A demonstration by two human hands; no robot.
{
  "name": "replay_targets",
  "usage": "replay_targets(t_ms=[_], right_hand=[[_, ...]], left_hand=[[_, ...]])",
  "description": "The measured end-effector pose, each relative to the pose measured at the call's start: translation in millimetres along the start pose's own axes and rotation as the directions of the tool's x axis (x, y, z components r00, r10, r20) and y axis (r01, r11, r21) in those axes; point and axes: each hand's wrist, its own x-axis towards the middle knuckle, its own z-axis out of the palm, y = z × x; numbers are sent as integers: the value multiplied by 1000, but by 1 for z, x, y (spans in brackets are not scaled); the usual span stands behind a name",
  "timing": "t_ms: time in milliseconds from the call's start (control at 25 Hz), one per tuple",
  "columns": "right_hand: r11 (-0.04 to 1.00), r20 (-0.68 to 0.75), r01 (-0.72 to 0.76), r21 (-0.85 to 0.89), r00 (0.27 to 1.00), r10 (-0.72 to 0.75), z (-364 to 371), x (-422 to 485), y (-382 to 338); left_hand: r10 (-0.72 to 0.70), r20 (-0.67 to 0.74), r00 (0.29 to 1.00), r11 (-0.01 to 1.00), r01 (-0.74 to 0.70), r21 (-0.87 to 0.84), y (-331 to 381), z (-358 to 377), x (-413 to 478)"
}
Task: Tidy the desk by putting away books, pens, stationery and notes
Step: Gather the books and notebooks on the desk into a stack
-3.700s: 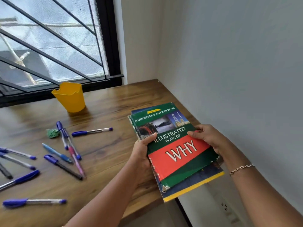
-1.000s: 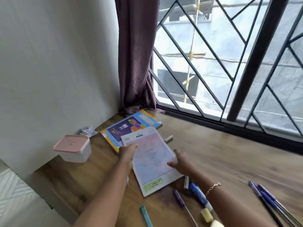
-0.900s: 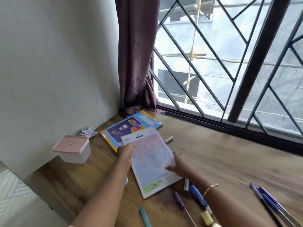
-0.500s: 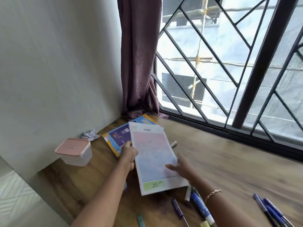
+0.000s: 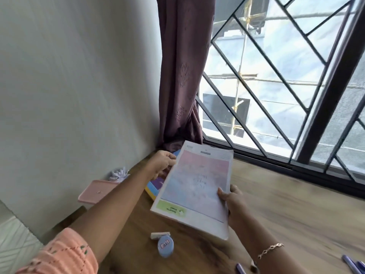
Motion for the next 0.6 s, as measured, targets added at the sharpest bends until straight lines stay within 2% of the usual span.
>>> replay_targets(t_ms=[160, 280, 480, 600], right_hand=[[996, -221, -2, -92, 975, -19, 31, 28, 19], [995, -327, -31, -99, 945, -3, 52, 55, 36], [999, -378, -36, -6, 925, 31, 83, 85, 46], [999, -359, -44, 2, 932, 41, 99, 100, 48]], left_hand=[[-2, -111, 994, 974, 28, 226, -23, -38, 65], [-22, -64, 998, 940, 42, 340, -41, -49, 104], [-31, -13, 999, 819, 33, 573, -57, -47, 150], [-44, -12, 999, 768, 41, 639, -59, -45, 162]])
